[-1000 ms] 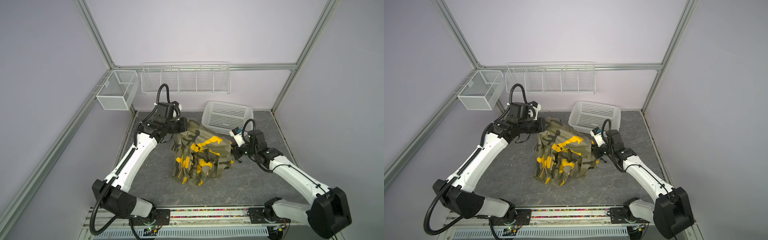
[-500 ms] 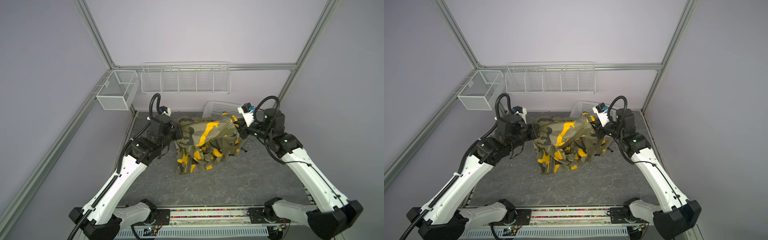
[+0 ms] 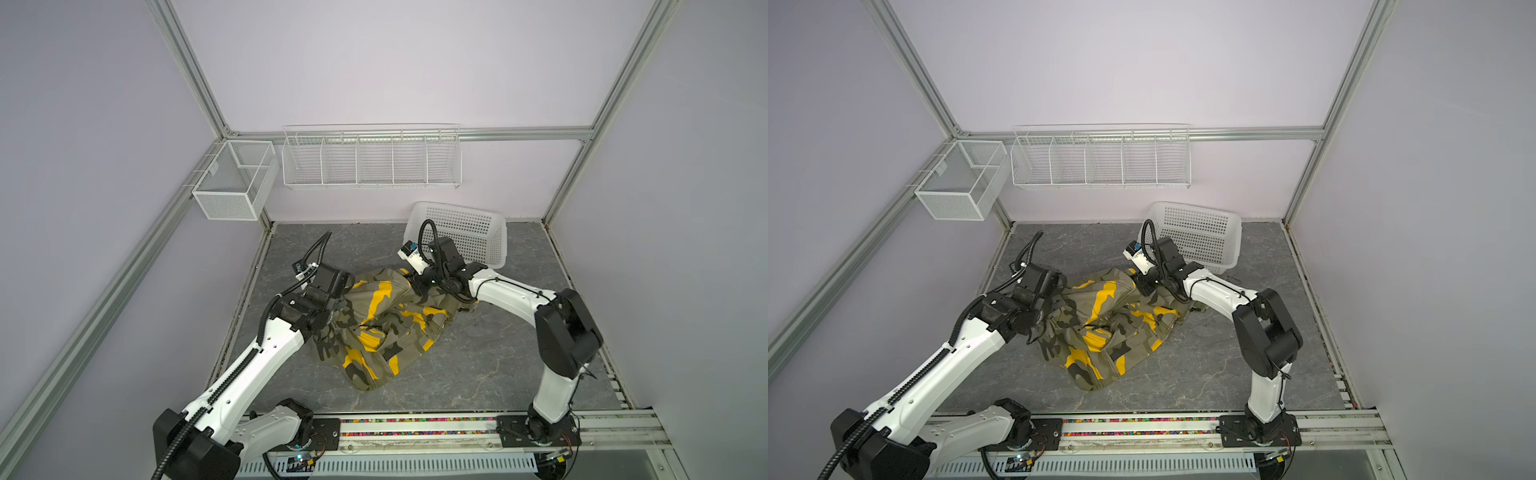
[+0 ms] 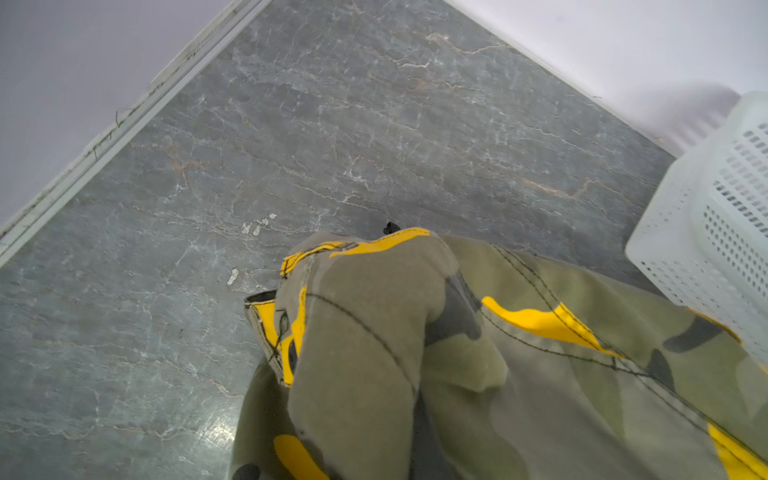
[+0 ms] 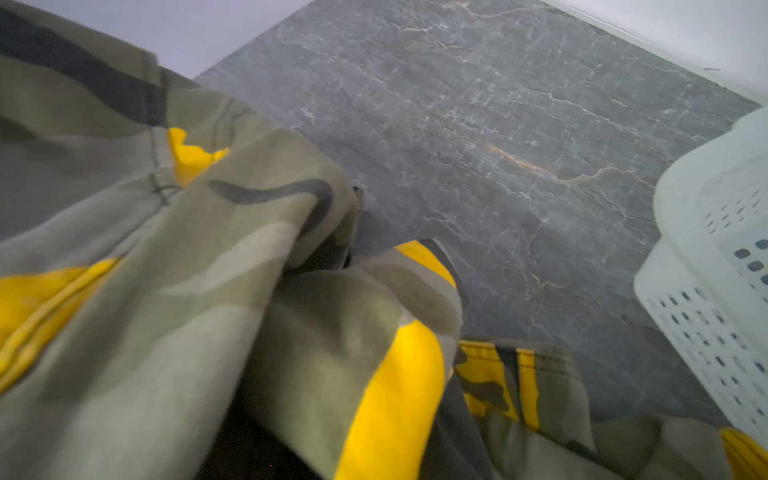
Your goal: Fold and stack the trousers
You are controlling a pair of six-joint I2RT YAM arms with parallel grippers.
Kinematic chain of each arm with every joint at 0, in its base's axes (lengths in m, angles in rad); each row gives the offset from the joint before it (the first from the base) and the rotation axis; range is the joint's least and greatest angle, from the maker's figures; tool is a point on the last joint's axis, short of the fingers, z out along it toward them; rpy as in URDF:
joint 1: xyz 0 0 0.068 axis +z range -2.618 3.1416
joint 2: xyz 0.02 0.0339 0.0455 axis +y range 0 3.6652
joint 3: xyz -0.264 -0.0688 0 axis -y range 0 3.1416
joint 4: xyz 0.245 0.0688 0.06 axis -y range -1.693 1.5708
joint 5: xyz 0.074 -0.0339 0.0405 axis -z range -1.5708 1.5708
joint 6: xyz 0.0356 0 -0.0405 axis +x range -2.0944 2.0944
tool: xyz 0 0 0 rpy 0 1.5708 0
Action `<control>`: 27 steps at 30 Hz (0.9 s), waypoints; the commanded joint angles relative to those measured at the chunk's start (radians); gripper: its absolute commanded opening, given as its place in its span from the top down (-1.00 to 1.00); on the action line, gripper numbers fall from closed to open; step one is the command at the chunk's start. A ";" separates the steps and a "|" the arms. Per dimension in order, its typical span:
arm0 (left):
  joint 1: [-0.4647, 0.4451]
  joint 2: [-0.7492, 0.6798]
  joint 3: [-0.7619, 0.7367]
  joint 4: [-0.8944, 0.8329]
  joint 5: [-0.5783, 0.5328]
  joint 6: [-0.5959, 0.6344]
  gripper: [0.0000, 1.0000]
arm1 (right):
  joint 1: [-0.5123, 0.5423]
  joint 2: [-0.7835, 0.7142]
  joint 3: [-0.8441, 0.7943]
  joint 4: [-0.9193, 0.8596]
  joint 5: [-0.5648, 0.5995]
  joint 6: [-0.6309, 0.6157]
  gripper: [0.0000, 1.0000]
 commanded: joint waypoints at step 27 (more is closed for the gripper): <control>0.509 0.015 -0.039 -0.087 0.390 0.417 -0.46 | 0.070 -0.518 -0.612 0.015 0.064 0.179 -0.87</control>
